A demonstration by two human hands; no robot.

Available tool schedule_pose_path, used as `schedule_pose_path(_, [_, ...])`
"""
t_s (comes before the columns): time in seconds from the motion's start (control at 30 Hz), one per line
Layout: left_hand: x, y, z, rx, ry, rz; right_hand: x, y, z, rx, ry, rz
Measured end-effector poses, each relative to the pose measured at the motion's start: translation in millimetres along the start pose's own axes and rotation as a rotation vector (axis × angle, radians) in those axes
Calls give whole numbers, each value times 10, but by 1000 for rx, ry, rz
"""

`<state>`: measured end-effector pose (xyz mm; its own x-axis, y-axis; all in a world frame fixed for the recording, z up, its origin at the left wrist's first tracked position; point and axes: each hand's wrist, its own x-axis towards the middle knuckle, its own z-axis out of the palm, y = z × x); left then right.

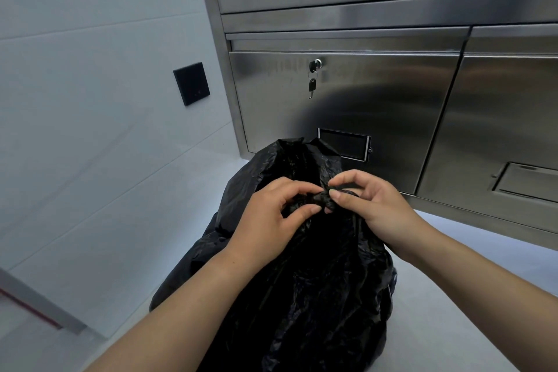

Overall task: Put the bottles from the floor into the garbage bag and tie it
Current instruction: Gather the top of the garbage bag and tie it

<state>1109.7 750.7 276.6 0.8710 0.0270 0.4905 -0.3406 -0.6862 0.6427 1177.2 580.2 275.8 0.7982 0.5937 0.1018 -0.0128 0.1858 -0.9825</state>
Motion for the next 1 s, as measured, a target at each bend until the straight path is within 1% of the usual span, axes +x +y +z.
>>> schedule_pose_path(0.2, [5, -13, -13, 34, -46, -11, -17, 19, -29, -69, -52, -33])
schedule_pose_path(0.4, [38, -36, -35, 14, -45, -46, 2, -19, -83, -46, -139, -45])
schedule_pose_path(0.6, [7, -29, -23, -43, -55, -79, 31, 0, -28, -438, 20, -336])
schedule_pose_path(0.73, [17, -5, -22, -74, -22, -91, 33, 60, 16, -494, 140, -460])
schedule_pose_path(0.8, [15, -20, -28, -122, 9, -121, 14, 70, 25, -533, 127, -489])
schedule_pose_path(0.9, [3, -36, -23, -171, 26, -161, -8, 73, 36, -575, 96, -474])
schedule_pose_path(1.0, [-1, -26, -7, -193, -16, -178, 12, 83, 46, -548, 154, -516])
